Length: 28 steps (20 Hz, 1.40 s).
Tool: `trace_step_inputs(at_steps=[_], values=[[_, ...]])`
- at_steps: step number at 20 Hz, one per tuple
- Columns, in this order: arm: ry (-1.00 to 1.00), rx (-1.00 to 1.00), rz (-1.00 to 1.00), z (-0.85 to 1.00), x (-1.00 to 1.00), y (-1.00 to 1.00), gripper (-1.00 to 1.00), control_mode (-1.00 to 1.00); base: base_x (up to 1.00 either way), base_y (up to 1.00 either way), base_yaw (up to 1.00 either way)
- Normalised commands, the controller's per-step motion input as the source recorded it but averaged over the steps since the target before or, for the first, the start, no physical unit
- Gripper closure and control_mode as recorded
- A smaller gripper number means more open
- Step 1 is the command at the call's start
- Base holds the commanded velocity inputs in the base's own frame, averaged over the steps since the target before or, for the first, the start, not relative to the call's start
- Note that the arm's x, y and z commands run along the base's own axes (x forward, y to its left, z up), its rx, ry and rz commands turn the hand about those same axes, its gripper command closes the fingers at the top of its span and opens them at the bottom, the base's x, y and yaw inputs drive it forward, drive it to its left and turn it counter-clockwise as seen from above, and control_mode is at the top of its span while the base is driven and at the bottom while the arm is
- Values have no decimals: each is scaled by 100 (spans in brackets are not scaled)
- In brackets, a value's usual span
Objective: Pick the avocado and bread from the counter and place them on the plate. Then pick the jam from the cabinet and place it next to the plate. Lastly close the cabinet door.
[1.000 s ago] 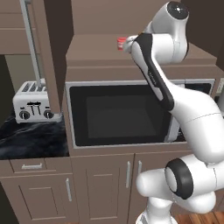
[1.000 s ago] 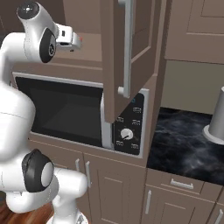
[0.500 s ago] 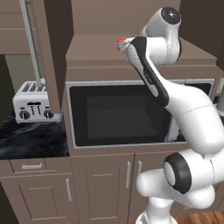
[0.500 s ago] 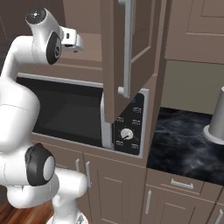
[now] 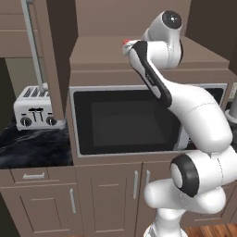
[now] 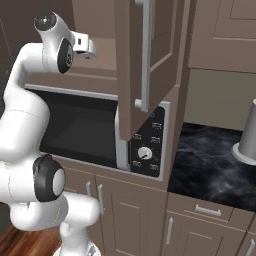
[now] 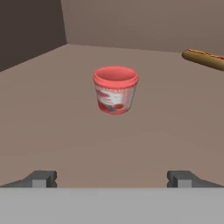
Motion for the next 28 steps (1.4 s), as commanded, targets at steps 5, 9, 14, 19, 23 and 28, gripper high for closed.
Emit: trace_step_inputs(at_steps=[5,9,14,19,23,28], values=[[1,0,0,0,38,8,-100,-100,0,0,0],[4,0,0,0,38,0,-100,-100,0,0,0],[7,0,0,0,41,0,-100,-100,0,0,0],[2,0,0,0,43,0,-100,-100,0,0,0],[0,0,0,0,43,0,-100,-100,0,0,0],[0,0,0,0,39,1,-100,-100,0,0,0]])
